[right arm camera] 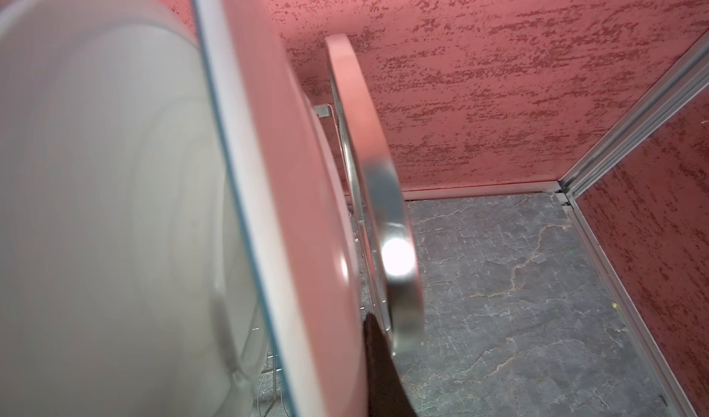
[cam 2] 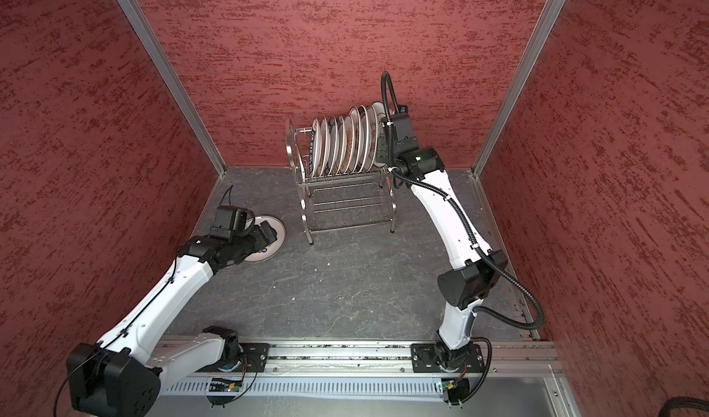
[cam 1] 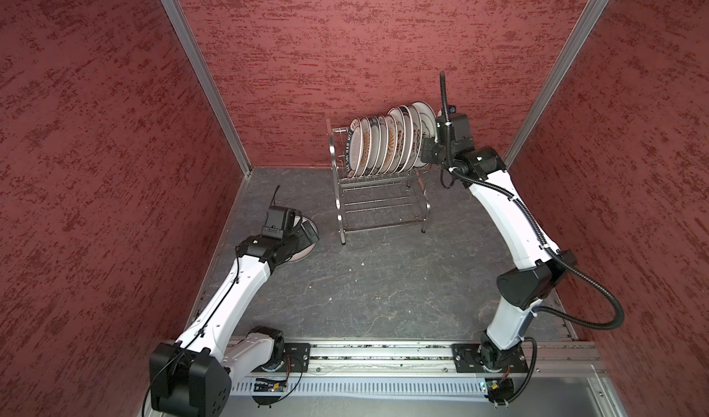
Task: Unload the plates from the dish rack
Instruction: Pick up the plate from the dish rack.
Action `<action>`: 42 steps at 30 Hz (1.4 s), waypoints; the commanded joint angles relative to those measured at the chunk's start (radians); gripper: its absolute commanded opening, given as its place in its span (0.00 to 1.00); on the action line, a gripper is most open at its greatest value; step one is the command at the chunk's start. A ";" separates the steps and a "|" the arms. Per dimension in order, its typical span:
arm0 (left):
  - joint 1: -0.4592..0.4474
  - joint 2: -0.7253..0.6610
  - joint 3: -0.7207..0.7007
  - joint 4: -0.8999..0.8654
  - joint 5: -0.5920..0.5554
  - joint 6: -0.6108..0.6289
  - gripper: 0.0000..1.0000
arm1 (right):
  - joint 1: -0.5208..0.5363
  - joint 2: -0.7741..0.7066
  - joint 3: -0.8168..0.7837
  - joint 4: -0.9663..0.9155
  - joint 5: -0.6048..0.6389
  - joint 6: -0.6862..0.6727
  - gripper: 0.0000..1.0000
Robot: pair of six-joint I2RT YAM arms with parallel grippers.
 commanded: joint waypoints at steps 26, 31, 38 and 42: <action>0.078 -0.045 -0.034 -0.032 0.074 0.010 1.00 | 0.010 -0.216 -0.122 0.437 0.286 -0.208 0.00; 0.091 -0.026 -0.027 -0.046 0.071 0.011 0.99 | 0.009 -0.262 -0.160 0.531 0.367 -0.302 0.00; 0.088 -0.054 -0.034 -0.024 0.038 -0.012 0.99 | 0.006 -0.403 -0.300 0.633 0.422 -0.349 0.00; 0.088 -0.103 -0.045 -0.018 0.000 -0.008 0.99 | 0.003 -0.471 -0.370 0.645 0.462 -0.351 0.00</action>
